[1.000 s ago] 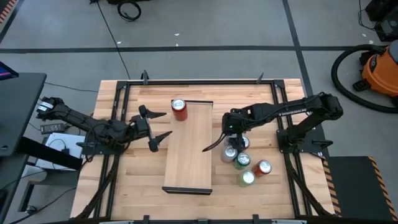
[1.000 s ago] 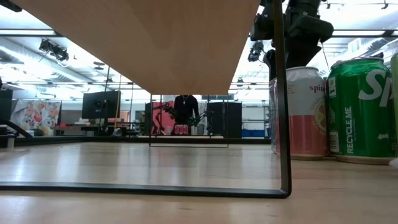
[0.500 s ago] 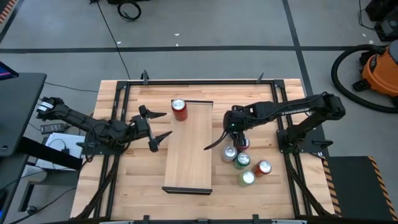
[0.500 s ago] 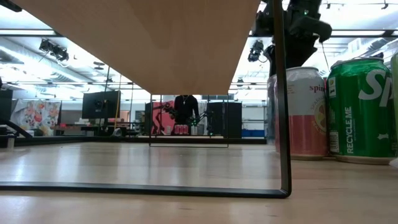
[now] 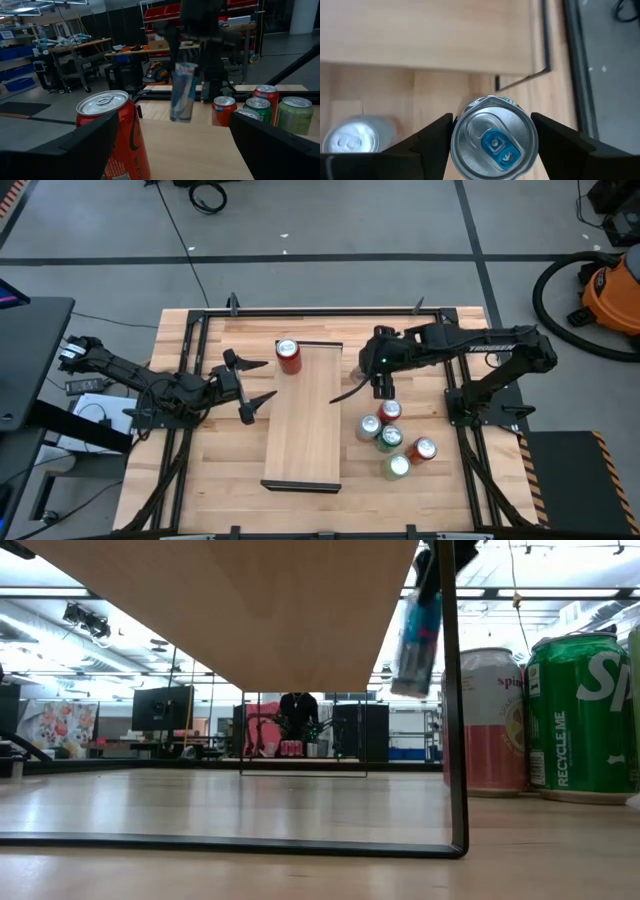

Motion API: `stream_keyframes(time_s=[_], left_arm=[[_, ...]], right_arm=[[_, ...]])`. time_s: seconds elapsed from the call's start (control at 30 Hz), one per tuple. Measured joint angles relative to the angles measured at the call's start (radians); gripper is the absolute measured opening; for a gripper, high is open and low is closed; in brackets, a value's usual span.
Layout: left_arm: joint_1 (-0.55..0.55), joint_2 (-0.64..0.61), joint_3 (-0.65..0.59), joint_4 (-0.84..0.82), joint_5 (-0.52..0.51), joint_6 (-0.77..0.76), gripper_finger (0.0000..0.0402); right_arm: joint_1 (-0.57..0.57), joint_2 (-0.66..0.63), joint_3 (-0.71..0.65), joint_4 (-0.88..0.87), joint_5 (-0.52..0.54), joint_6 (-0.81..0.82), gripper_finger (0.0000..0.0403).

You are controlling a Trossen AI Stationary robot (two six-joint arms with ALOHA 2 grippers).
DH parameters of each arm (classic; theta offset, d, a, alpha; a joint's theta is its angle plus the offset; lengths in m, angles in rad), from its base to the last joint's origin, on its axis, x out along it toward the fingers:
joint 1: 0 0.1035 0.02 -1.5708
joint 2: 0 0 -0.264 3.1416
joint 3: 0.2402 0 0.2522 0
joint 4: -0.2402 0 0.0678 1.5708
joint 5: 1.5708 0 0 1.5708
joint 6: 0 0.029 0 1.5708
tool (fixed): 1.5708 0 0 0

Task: Place canned beverage on shelf
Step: Put the blue soda can on the shelf

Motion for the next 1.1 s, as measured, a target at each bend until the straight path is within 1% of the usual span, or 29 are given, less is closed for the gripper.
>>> stream_keyframes(time_s=[0.27, 0.53, 0.67, 0.87, 0.97, 1.1], left_arm=[[0.000, 0.003, 0.000, -0.002, 0.001, -0.021, 0.0389], [0.006, 0.003, 0.000, 0.000, -0.003, -0.022, 0.0389], [0.024, 0.003, 0.000, -0.003, -0.006, -0.028, 0.0389], [0.029, 0.003, 0.000, -0.017, -0.007, -0.036, 0.0389], [0.029, 0.003, 0.000, -0.020, -0.007, -0.036, 0.0389], [0.028, 0.003, 0.000, -0.022, -0.007, -0.044, 0.0389]], right_arm=[[0.000, 0.000, 0.102, 0.008, 0.013, -0.038, 0.0265], [-0.014, 0.016, 0.130, 0.092, 0.010, -0.099, 0.0265], [-0.029, 0.082, 0.174, 0.070, -0.005, -0.123, 0.0265], [-0.037, 0.207, 0.327, 0.029, -0.014, -0.186, 0.0265], [-0.047, 0.265, 0.403, -0.010, -0.043, -0.210, 0.0265], [-0.068, 0.321, 0.466, -0.024, -0.088, -0.248, 0.0265]])
